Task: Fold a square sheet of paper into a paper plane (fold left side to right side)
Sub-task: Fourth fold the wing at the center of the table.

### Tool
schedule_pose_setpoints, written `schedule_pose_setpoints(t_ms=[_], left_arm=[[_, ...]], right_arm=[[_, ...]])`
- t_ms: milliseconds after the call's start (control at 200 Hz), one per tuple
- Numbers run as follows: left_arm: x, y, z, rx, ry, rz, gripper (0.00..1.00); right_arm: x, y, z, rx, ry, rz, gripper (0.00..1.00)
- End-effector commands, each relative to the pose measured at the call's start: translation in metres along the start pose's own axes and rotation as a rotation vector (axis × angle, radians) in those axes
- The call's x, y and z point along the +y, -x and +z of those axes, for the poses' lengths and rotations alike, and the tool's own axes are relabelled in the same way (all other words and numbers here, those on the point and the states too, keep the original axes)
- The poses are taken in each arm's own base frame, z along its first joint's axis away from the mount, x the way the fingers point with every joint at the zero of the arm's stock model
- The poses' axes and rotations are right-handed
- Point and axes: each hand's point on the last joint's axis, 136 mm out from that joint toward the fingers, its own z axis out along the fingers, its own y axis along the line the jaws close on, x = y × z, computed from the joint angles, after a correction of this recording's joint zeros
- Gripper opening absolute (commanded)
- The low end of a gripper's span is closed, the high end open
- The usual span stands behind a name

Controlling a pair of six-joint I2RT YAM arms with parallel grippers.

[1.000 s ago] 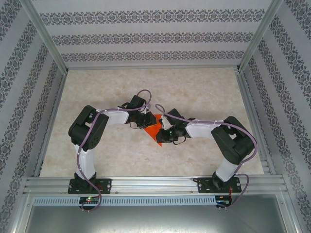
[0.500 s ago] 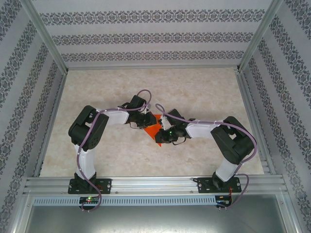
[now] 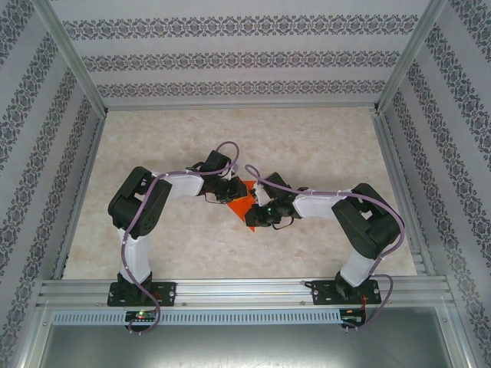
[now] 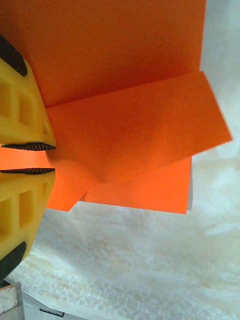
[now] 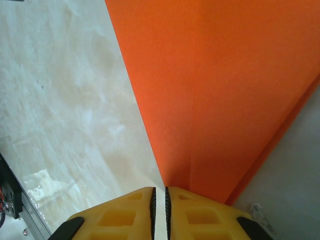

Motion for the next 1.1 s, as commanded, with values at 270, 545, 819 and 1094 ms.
schedule_pose_setpoints(t_ms=[270, 545, 819, 1094], left_arm=[[0.034, -0.026, 0.010, 0.066, 0.125, -0.032, 0.22], [0.037, -0.027, 0.011, 0.070, 0.135, -0.034, 0.22], [0.040, -0.027, 0.013, 0.073, 0.146, -0.035, 0.22], [0.042, -0.027, 0.014, 0.077, 0.154, -0.039, 0.21]], right_arm=[[-0.020, -0.034, 0.007, 0.107, -0.072, 0.024, 0.15], [-0.025, -0.048, 0.003, 0.128, -0.077, 0.041, 0.12], [-0.026, -0.060, -0.004, 0.130, -0.075, 0.051, 0.09], [-0.028, -0.070, -0.010, 0.143, -0.079, 0.054, 0.08]])
